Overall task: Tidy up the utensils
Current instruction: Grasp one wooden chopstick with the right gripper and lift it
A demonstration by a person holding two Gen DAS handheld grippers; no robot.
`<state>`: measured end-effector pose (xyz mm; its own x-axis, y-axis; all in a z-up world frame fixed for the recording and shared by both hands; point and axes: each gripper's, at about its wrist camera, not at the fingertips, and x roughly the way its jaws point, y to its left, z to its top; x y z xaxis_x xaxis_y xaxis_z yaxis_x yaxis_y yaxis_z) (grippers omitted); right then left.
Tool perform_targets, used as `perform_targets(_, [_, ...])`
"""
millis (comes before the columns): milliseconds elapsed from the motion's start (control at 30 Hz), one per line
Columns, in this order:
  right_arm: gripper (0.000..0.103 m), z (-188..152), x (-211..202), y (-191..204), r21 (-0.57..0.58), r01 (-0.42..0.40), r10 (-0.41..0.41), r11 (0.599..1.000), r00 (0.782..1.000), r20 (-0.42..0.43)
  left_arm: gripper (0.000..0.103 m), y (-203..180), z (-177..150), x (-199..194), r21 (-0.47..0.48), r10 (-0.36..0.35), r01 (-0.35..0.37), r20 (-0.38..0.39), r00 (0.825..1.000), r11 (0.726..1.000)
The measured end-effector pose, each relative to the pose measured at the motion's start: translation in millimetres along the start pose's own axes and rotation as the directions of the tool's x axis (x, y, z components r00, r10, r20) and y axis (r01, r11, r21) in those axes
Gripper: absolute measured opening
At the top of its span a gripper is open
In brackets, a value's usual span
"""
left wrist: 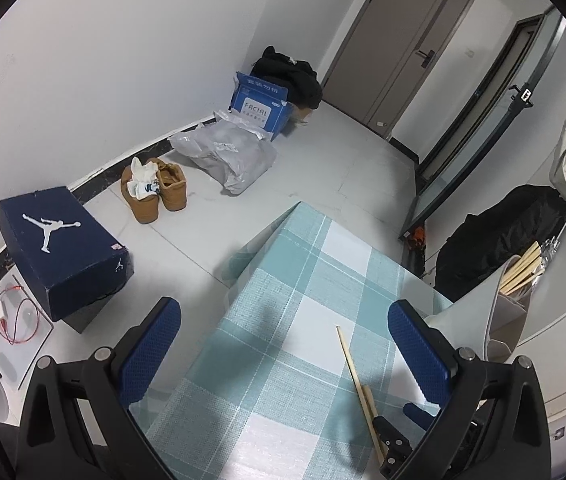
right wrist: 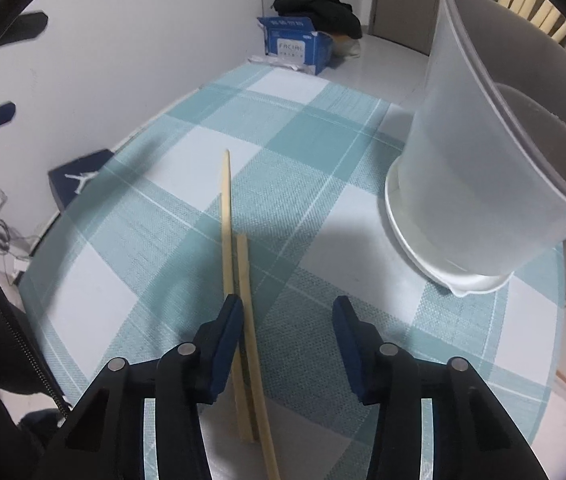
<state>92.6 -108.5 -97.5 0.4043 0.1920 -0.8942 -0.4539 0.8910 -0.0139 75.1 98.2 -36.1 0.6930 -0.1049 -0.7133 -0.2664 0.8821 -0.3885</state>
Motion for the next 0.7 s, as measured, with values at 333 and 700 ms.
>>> perform_targets(333, [0.009,13.0,4.7,8.2,-0.047,-0.027,0.025,0.999,0.999,-0.026,0.102,8.0,1.9,5.8,-0.033,0.018,-0.018,-0.016,1.000,0.999])
perform_targets(700, [0.004,-16.4,-11.2,4.9,-0.157,-0.059,0.032,0.986,0.986,-0.166,0.102,9.8,4.4,5.5,-0.053,0.000,-0.002,-0.029,1.000,0.999])
